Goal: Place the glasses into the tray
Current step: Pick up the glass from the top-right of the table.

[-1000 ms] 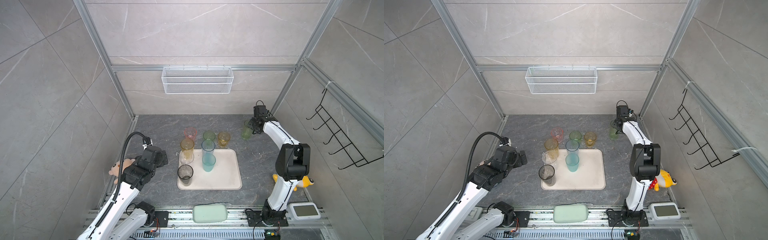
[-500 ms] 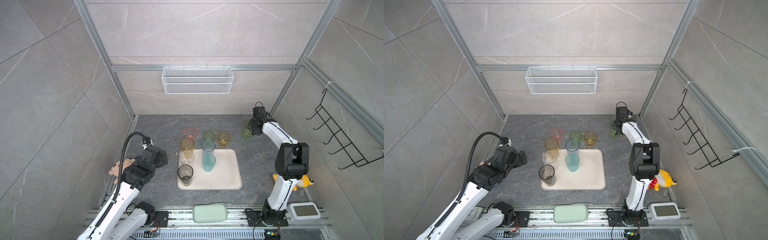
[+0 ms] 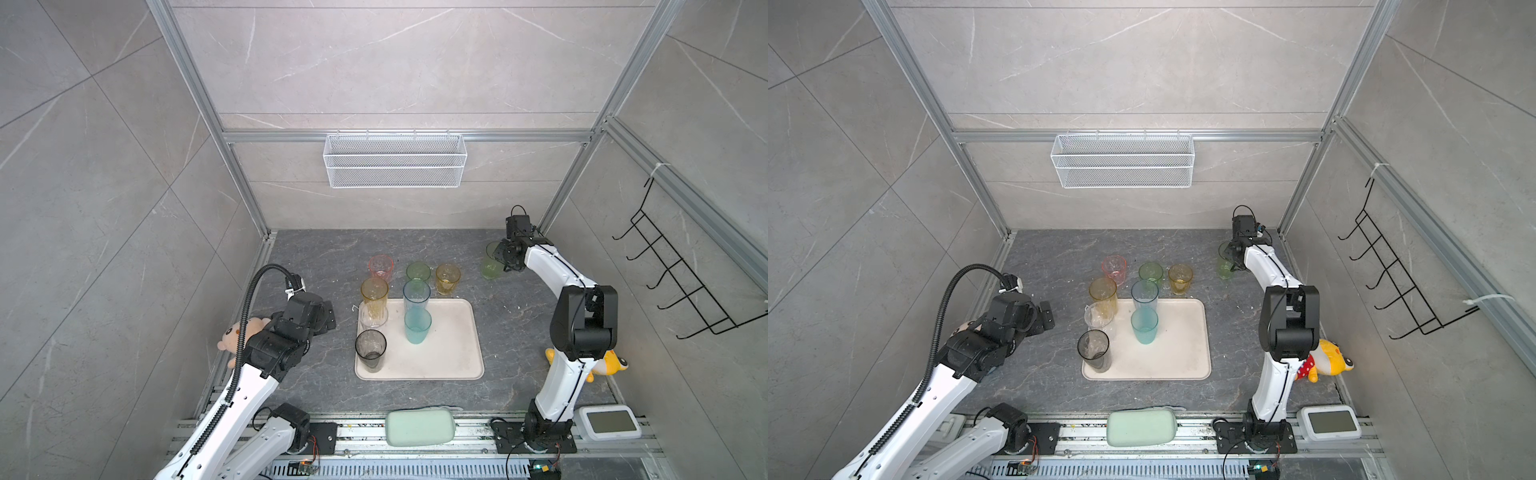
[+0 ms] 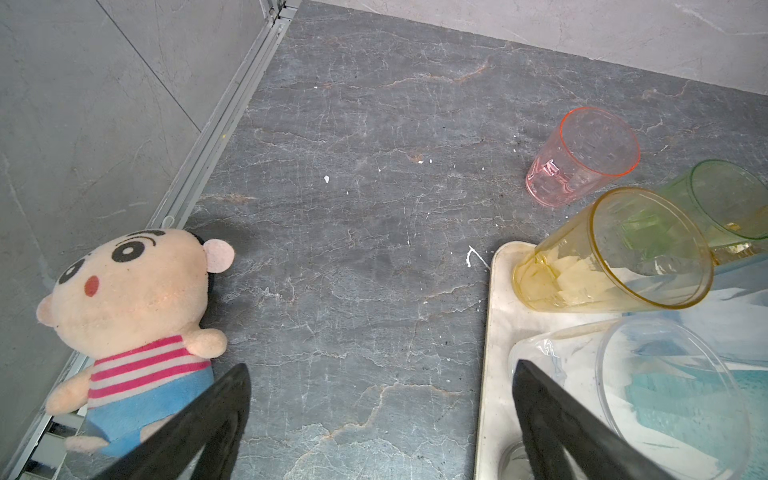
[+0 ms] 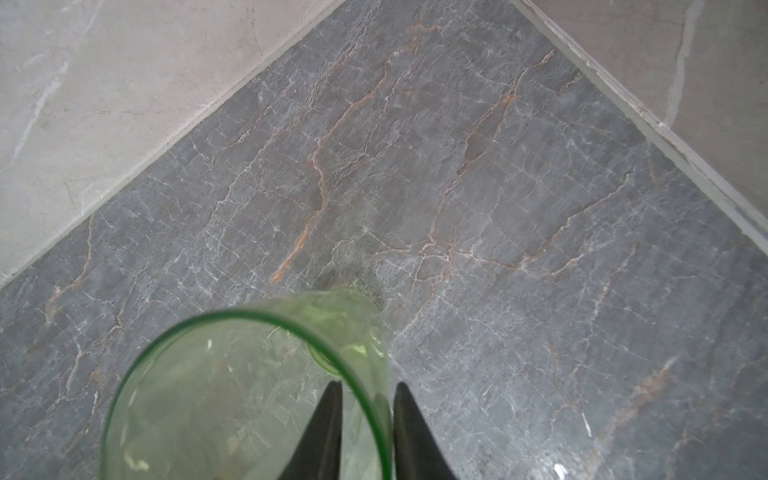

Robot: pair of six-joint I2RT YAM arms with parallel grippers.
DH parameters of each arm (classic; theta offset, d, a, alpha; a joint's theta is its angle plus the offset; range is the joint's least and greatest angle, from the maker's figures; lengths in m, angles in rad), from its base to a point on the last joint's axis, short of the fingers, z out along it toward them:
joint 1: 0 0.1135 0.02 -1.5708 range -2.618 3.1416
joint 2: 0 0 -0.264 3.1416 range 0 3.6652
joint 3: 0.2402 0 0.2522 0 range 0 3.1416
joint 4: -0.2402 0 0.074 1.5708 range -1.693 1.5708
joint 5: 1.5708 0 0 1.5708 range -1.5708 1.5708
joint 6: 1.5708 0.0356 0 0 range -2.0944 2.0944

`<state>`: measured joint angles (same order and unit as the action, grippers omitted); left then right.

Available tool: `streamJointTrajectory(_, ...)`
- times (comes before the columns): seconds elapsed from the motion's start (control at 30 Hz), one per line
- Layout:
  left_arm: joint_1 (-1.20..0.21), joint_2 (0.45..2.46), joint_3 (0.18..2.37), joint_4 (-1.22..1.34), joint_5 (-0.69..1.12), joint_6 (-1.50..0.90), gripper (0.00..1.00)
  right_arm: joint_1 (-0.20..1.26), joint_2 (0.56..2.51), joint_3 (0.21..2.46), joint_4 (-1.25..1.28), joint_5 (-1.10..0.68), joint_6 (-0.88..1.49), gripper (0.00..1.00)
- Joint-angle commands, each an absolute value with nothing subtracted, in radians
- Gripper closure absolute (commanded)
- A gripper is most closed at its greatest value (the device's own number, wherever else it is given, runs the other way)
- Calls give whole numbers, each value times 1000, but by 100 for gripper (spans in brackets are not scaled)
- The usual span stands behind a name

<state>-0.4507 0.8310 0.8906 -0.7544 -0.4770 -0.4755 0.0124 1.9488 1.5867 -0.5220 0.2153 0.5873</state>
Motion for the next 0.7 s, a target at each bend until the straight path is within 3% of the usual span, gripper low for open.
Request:
streamJointTrajectory(0.0,-448,826,896,-731,-480,-486,2,8,1928,1562,-528,212,582,82)
streamJointTrajectory(0.5,-448,820,888,-723,-476,-486,2,12,1759,1478,-576,234,524,100)
streamJointTrajectory(0.67,-448,826,887,-716,-477,-487,2,15,1687,1439,-605,202,508,100)
